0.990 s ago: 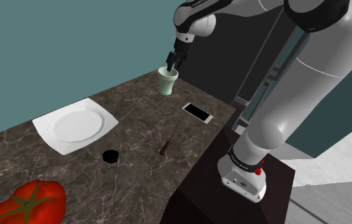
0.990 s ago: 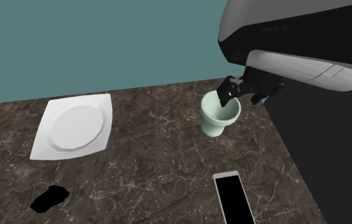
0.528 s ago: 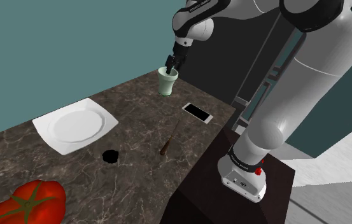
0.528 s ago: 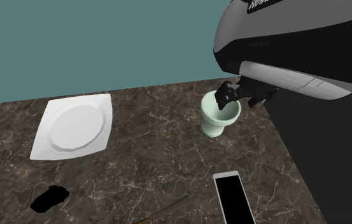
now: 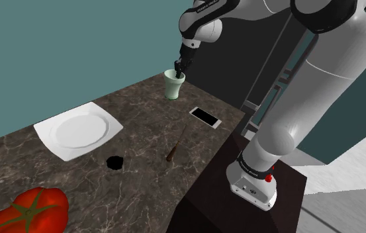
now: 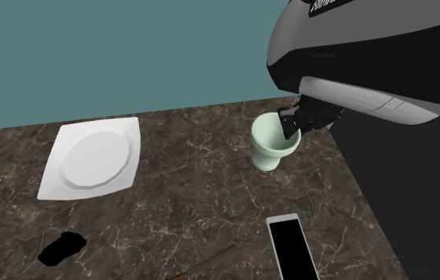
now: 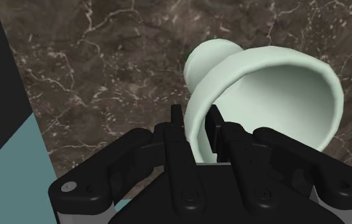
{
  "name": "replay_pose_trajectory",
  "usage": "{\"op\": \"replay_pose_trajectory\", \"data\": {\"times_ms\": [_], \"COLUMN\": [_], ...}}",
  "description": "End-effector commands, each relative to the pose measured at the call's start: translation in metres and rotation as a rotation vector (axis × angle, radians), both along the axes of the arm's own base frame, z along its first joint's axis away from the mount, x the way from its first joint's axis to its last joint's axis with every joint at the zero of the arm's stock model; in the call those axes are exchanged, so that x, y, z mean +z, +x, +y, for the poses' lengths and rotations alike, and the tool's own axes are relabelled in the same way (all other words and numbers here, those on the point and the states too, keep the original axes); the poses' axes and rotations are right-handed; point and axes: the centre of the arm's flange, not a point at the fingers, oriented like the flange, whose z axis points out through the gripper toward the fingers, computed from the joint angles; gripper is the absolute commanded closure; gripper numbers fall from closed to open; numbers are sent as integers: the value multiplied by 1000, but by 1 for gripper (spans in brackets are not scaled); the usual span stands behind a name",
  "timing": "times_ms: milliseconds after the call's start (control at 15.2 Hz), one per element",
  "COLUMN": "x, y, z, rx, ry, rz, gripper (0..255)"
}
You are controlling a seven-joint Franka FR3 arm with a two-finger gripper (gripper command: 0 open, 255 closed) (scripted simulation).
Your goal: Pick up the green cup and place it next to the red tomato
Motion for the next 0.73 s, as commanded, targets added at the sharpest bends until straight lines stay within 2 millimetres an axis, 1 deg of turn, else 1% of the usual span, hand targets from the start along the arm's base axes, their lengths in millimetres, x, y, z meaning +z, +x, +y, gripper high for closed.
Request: {"op": "replay_pose_trajectory", "data": {"times_ms": [0, 264, 660], "x": [0, 0, 32], "y": [0, 0, 0], "z": [0, 0, 0], "rx": [0, 0, 0], "ry": [0, 0, 0], "rz": [0, 0, 0], "gripper": [255, 255, 255]}}
